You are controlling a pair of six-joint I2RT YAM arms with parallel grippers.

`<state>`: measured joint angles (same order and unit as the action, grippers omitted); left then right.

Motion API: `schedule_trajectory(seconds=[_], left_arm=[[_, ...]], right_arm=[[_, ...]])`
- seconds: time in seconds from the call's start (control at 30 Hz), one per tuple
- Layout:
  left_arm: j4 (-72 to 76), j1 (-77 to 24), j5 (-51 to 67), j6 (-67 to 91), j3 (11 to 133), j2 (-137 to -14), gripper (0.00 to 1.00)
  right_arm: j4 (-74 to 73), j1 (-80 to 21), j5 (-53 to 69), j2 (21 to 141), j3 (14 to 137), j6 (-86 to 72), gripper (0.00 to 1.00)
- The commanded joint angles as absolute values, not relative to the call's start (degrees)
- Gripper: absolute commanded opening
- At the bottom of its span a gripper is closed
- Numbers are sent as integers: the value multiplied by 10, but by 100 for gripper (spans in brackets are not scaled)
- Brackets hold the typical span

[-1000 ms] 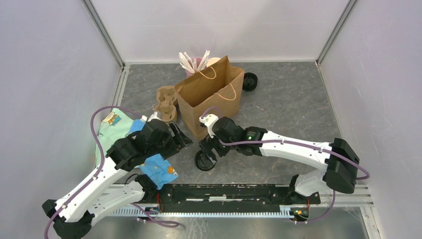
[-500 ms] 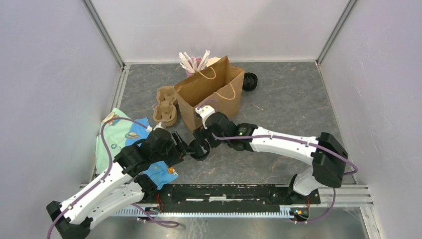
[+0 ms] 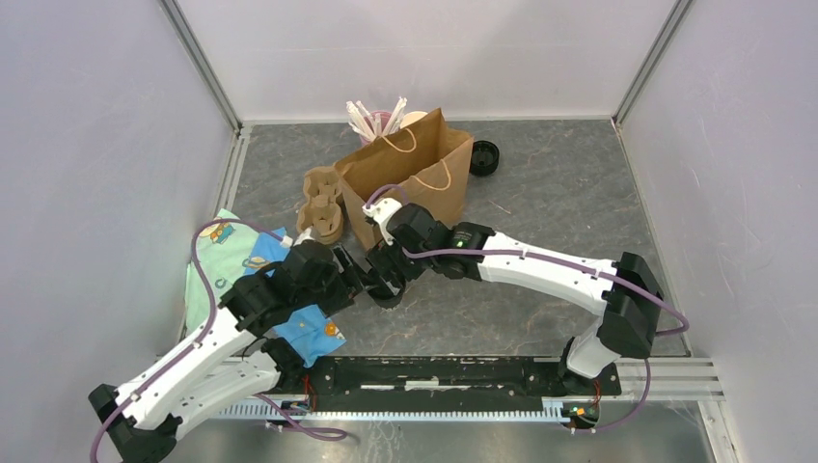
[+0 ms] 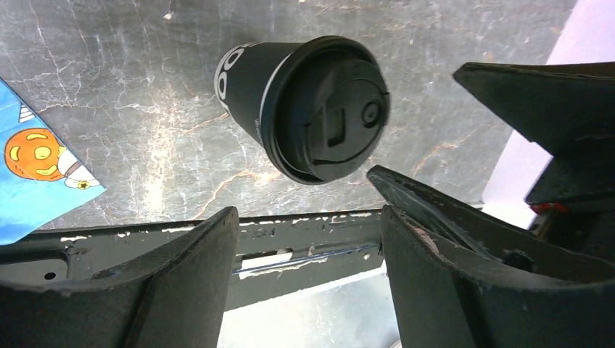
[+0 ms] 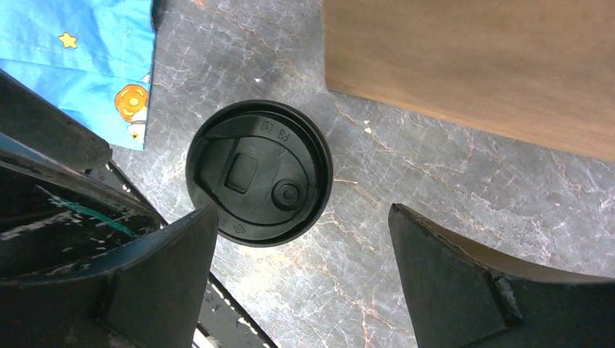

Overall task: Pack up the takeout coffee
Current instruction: Pick up the coffee cup from the center of the board.

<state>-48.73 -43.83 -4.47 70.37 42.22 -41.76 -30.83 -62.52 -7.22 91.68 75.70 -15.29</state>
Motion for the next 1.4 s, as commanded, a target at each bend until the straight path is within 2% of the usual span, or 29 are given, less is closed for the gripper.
schedule_trajectory(seconds=[0.0,0.53,0.63,0.83,1.03,1.23,1.37], left_arm=[[-527,-438,-87,684,470,-392,78],[-609,-438,-139,707,524,-334,80],[-609,-438,-138,709,526,-331,81],[-614,-438,-137,709,526,-329,81],[-617,-438,-137,711,528,-323,81],[-618,-438,-135,712,529,-323,81],[-619,-438,-134,711,529,-323,81]], right_arm=[[-328,-629,-45,903,781,-115,94],[-300,-665,-47,957,797,-82,97],[-299,-666,-55,964,800,-82,95],[-301,-667,-67,971,804,-82,85],[-321,-674,-78,974,835,-77,91],[-343,-674,-78,997,852,-80,85],[-369,-675,-89,1014,870,-75,85]])
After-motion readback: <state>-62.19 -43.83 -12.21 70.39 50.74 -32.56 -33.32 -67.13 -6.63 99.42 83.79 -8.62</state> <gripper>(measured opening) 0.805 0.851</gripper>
